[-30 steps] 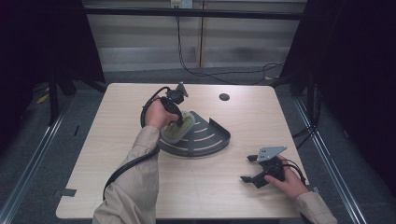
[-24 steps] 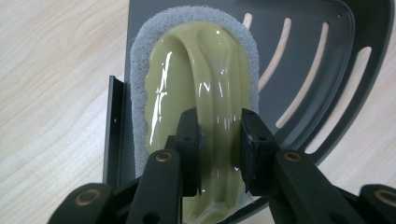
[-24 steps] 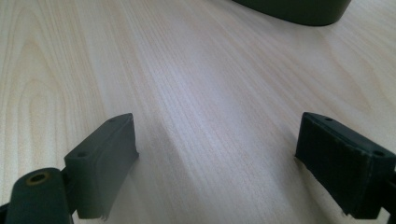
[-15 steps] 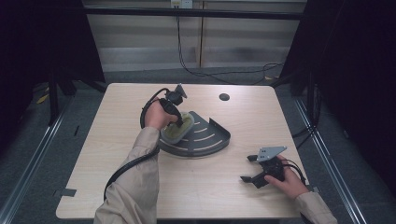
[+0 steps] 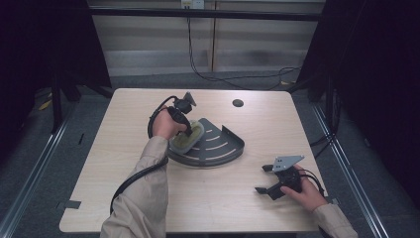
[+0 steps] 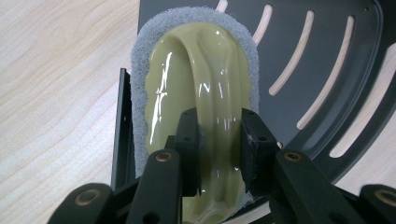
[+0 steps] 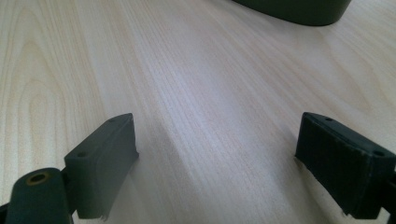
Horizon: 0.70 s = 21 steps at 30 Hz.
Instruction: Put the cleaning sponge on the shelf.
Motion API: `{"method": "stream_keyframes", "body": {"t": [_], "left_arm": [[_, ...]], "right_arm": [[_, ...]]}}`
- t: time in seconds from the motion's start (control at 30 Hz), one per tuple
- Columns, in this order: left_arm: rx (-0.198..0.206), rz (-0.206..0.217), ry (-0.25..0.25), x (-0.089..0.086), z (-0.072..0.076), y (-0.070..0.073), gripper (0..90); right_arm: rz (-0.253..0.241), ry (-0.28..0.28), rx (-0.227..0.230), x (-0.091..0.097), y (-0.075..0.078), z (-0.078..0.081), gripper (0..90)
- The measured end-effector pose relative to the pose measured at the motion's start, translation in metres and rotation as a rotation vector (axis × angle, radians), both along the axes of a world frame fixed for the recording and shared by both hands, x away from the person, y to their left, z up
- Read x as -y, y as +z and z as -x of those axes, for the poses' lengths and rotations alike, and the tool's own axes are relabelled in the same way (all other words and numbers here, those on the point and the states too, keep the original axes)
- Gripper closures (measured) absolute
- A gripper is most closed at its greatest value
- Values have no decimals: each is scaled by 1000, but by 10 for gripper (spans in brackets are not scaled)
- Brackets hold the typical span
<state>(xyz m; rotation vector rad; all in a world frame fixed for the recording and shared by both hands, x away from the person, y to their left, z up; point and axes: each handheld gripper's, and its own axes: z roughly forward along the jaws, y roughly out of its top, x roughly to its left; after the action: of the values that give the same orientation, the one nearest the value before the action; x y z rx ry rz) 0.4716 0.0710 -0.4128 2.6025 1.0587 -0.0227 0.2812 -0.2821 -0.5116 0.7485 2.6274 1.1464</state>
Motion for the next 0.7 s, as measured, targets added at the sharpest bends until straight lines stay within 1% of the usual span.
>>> {"method": "stream_keyframes", "body": {"t": [0.43,0.57,0.63,0.7], "left_arm": [[-3,-7,10,-6,-1,-4,716],[-15,-15,14,-6,-1,-8,716],[-17,-10,14,-5,-1,-10,716],[-22,-17,12,-4,-1,-11,716]], "right_arm": [[0,0,0,0,0,0,117],[0,-1,-1,0,0,0,117],[-1,-1,-1,0,0,0,117],[0,-1,0,0,0,0,117]]}}
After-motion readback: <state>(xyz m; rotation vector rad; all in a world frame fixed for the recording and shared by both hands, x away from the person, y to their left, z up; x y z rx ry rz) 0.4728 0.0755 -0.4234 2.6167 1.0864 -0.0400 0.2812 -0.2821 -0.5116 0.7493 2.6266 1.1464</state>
